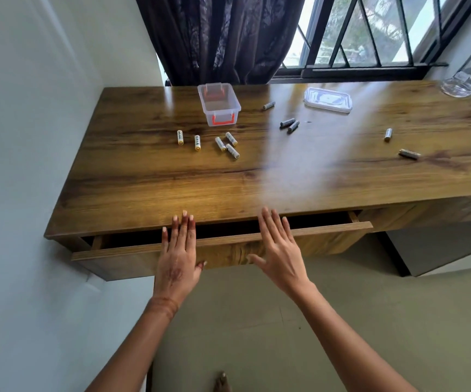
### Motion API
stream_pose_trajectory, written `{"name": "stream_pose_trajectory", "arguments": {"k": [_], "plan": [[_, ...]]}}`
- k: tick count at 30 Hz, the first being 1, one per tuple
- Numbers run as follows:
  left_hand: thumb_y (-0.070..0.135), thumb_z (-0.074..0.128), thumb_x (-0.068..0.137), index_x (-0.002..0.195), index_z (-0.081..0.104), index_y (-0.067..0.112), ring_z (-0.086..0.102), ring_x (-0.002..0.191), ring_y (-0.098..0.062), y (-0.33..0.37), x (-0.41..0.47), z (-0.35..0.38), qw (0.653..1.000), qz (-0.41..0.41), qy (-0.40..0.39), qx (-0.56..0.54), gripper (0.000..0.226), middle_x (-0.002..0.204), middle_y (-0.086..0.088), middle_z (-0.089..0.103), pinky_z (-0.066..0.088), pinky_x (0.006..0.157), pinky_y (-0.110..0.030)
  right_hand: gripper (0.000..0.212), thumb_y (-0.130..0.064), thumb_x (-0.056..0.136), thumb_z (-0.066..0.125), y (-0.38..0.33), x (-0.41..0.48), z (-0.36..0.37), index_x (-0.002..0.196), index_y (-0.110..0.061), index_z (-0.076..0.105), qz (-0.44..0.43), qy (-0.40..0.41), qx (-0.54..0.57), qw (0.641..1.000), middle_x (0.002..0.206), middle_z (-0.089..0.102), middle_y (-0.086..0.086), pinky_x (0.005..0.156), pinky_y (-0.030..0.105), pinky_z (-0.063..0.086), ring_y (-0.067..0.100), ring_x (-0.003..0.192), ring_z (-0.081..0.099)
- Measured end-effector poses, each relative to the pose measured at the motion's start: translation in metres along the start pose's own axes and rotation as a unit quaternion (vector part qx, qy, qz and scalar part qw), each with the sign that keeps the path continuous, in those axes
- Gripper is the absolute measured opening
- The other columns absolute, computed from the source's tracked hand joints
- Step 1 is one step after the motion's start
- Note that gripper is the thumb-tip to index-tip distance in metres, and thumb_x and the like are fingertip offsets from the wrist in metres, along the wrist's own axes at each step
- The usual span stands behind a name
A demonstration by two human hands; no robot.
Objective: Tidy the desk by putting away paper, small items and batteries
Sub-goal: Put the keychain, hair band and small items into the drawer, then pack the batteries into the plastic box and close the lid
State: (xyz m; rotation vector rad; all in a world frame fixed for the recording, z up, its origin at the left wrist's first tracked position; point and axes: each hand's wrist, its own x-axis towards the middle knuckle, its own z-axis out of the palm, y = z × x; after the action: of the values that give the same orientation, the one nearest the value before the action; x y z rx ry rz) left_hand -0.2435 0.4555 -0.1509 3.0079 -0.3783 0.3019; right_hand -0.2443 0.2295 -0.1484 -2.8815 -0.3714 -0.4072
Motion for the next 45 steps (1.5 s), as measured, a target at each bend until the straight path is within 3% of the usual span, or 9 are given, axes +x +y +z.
{"name": "stream_pose_trajectory", "arguments": {"k": [8,12,21,26,30,34,38,42,45], "plan": [[0.046,0.083,0.051,0.136,0.011,-0.003,0.016,0.138,-0.035,-0.023,0.037,-0.007,0.995,0.041,-0.072,0.048,0.122,0.148,-0.022,0.020,0.012,0.112,-0.042,0.107,-0.041,0.055,0.084,0.031,0.038,-0.006,0.138,0.003,0.032,-0.058,-0.069,0.003,0.996,0.146,0.031,0.019,0.110,0.047,0.014,0.030,0.136,0.021],[0.044,0.087,0.036,0.131,0.036,-0.011,0.044,0.127,-0.037,-0.026,0.035,-0.002,0.998,0.048,-0.037,0.034,0.121,0.136,-0.026,0.045,0.031,0.103,-0.045,0.101,-0.036,0.054,0.085,0.034,0.038,0.005,0.135,0.004,0.039,-0.057,-0.027,0.024,0.998,0.142,0.038,0.020,0.108,0.051,0.022,0.029,0.133,0.024],[0.027,0.091,0.040,0.122,0.053,-0.007,0.057,0.115,-0.033,-0.025,0.037,0.007,0.997,0.035,0.057,0.038,0.097,0.125,-0.022,0.058,0.040,0.098,-0.042,0.074,-0.028,0.055,0.086,0.028,0.040,0.022,0.116,0.003,0.060,-0.027,0.096,0.005,0.995,0.122,0.060,0.019,0.099,0.050,0.037,0.033,0.115,0.056],[0.028,0.089,0.049,0.111,0.062,-0.005,0.064,0.103,-0.031,-0.025,0.045,0.021,0.992,0.029,0.110,0.054,0.076,0.112,-0.021,0.066,0.049,0.088,-0.040,0.047,-0.037,0.078,0.057,0.023,0.045,0.032,0.104,0.001,0.067,-0.011,0.171,-0.007,0.985,0.111,0.067,0.016,0.103,0.039,0.039,0.030,0.110,0.060],[0.017,0.088,0.057,0.104,0.066,-0.004,0.067,0.097,-0.030,-0.024,0.051,0.029,0.986,0.019,0.157,0.049,0.056,0.105,-0.020,0.069,0.052,0.085,-0.038,0.033,-0.025,0.079,0.067,0.022,0.053,0.041,0.103,-0.004,0.058,0.002,0.212,-0.016,0.977,0.104,0.068,0.016,0.092,0.043,0.041,0.027,0.106,0.049],[0.007,0.086,0.060,0.103,0.067,-0.002,0.068,0.096,-0.029,-0.025,0.050,0.031,0.980,0.016,0.191,0.044,0.048,0.105,-0.019,0.069,0.051,0.086,-0.038,0.046,-0.018,0.070,0.081,0.026,0.052,0.044,0.104,-0.007,0.053,-0.014,0.215,-0.035,0.976,0.104,0.067,0.015,0.092,0.041,0.041,0.025,0.105,0.049],[0.014,0.089,0.056,0.106,0.065,-0.002,0.067,0.098,-0.029,-0.024,0.050,0.030,0.986,0.009,0.161,0.039,0.058,0.106,-0.019,0.069,0.051,0.086,-0.038,0.047,-0.014,0.068,0.082,0.025,0.052,0.042,0.104,-0.006,0.053,-0.003,0.206,-0.045,0.978,0.104,0.067,0.015,0.094,0.040,0.040,0.025,0.106,0.049],[0.012,0.089,0.053,0.105,0.065,-0.004,0.067,0.098,-0.031,-0.018,0.050,0.018,0.994,-0.020,0.107,0.025,0.059,0.106,-0.021,0.068,0.052,0.085,-0.039,0.041,-0.032,0.079,0.065,0.020,0.051,0.032,0.106,-0.005,0.051,0.008,0.169,-0.048,0.984,0.105,0.067,0.017,0.094,0.041,0.038,0.027,0.106,0.046],[0.022,0.091,0.046,0.112,0.061,-0.004,0.063,0.106,-0.033,-0.011,0.047,0.006,0.998,-0.040,0.045,0.001,0.077,0.114,-0.023,0.064,0.049,0.090,-0.042,0.050,-0.035,0.069,0.073,0.009,0.052,0.021,0.104,-0.002,0.059,0.039,0.103,-0.036,0.993,0.106,0.066,0.017,0.095,0.043,0.045,0.031,0.105,0.056]]}}
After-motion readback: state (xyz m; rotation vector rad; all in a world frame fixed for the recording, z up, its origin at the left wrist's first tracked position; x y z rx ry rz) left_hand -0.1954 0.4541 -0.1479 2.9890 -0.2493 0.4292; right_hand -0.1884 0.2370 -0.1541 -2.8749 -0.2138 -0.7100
